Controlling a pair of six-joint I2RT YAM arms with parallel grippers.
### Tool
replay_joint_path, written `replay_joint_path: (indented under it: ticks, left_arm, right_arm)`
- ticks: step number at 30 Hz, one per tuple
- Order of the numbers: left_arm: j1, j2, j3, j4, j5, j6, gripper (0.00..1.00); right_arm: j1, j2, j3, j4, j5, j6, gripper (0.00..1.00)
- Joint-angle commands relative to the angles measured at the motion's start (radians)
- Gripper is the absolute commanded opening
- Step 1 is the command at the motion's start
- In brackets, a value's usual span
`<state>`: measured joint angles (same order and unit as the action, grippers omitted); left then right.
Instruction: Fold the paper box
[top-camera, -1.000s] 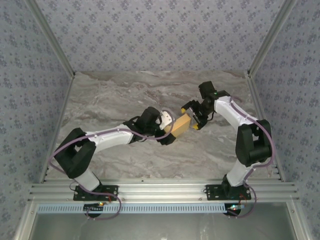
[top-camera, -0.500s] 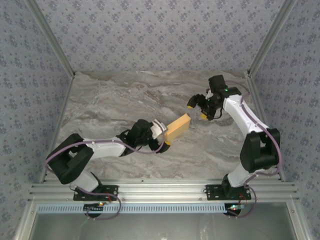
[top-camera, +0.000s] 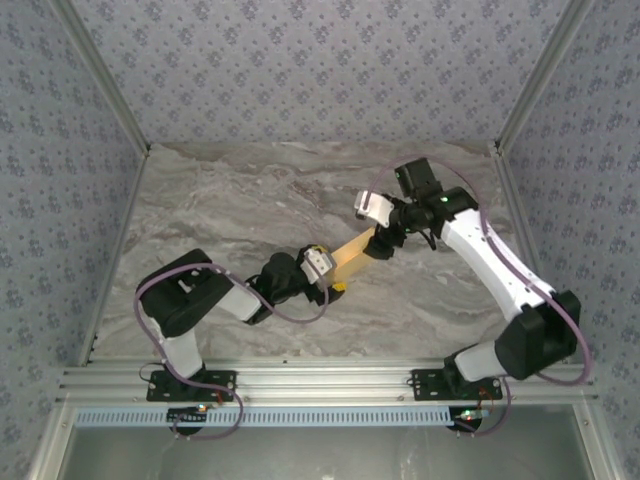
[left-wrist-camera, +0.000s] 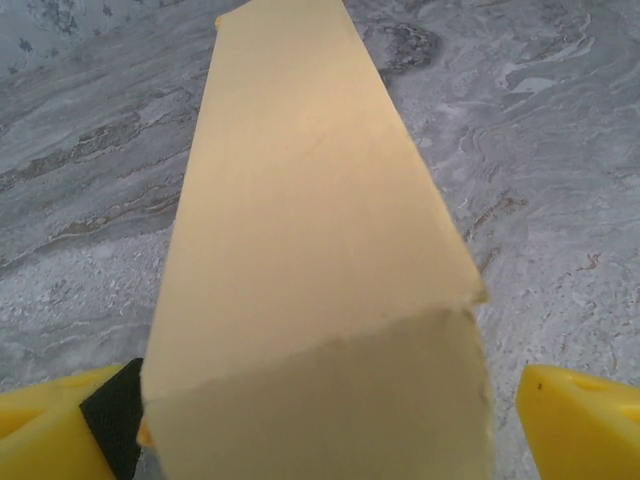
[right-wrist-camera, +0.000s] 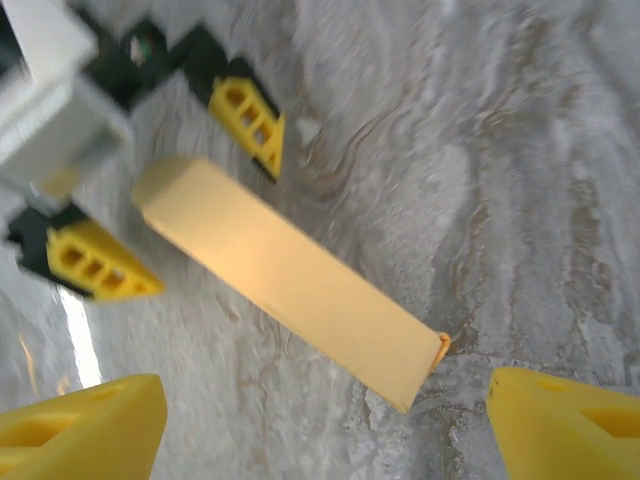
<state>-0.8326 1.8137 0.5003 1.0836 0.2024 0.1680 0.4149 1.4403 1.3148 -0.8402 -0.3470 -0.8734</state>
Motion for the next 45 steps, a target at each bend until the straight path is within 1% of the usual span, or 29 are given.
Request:
replay_joint_path:
  ticks: [1, 6, 9, 11, 14, 16, 18, 23, 25, 27, 29, 33, 38, 40, 44, 45]
  left_arm:
    - [0.011, 0.032, 0.009, 0.134, 0.038, 0.02, 0.89]
    - [0.023, 0.059, 0.016, 0.15, 0.055, 0.033, 0.7]
    - [0.032, 0.088, 0.029, 0.173, 0.06, 0.031, 0.68]
    - [0.042, 0.102, 0.03, 0.196, 0.068, 0.018, 0.67]
    - [0.063, 0.11, 0.039, 0.189, 0.106, 0.009, 0.61]
    - [0.08, 0.11, 0.045, 0.18, 0.145, 0.002, 0.58]
    - [0.091, 0.108, 0.047, 0.173, 0.181, 0.001, 0.52]
    - [0.098, 0.104, 0.049, 0.145, 0.234, 0.031, 0.41]
    - [0.1, 0.105, 0.049, 0.132, 0.262, 0.037, 0.39]
    - [0.102, 0.107, 0.05, 0.126, 0.27, 0.043, 0.34]
    - [0.107, 0.111, 0.049, 0.13, 0.277, 0.036, 0.33]
    - [0.119, 0.109, 0.049, 0.134, 0.323, 0.029, 0.33]
    - [0.118, 0.105, 0.053, 0.085, 0.354, 0.062, 0.32]
    - [0.119, 0.106, 0.053, 0.083, 0.358, 0.068, 0.32]
    - [0.119, 0.106, 0.054, 0.08, 0.364, 0.073, 0.32]
    - [0.119, 0.105, 0.053, 0.077, 0.369, 0.077, 0.32]
  right_arm:
    - [0.0, 0.03, 0.027, -0.08, 0.038, -0.274, 0.86]
    - [0.051, 0.137, 0.092, -0.175, 0.112, -0.324, 0.86]
    - [0.083, 0.177, 0.092, -0.154, 0.102, -0.338, 0.86]
    - [0.117, 0.198, 0.081, -0.113, 0.124, -0.35, 0.86]
    - [0.147, 0.239, 0.094, -0.09, 0.14, -0.369, 0.87]
    - [0.152, 0.274, 0.128, -0.108, 0.149, -0.375, 0.88]
    - [0.155, 0.296, 0.147, -0.117, 0.162, -0.379, 0.9]
    - [0.151, 0.32, 0.149, -0.112, 0.167, -0.389, 0.9]
    - [0.15, 0.326, 0.146, -0.096, 0.172, -0.39, 0.9]
    - [0.148, 0.324, 0.141, -0.081, 0.156, -0.389, 0.9]
    - [0.146, 0.32, 0.142, -0.076, 0.142, -0.388, 0.9]
    - [0.141, 0.319, 0.147, -0.108, 0.139, -0.391, 0.86]
    - [0.134, 0.321, 0.167, -0.147, 0.136, -0.387, 0.73]
    - [0.133, 0.311, 0.169, -0.148, 0.121, -0.383, 0.66]
    - [0.132, 0.307, 0.173, -0.161, 0.116, -0.378, 0.58]
    - [0.132, 0.309, 0.172, -0.16, 0.118, -0.378, 0.57]
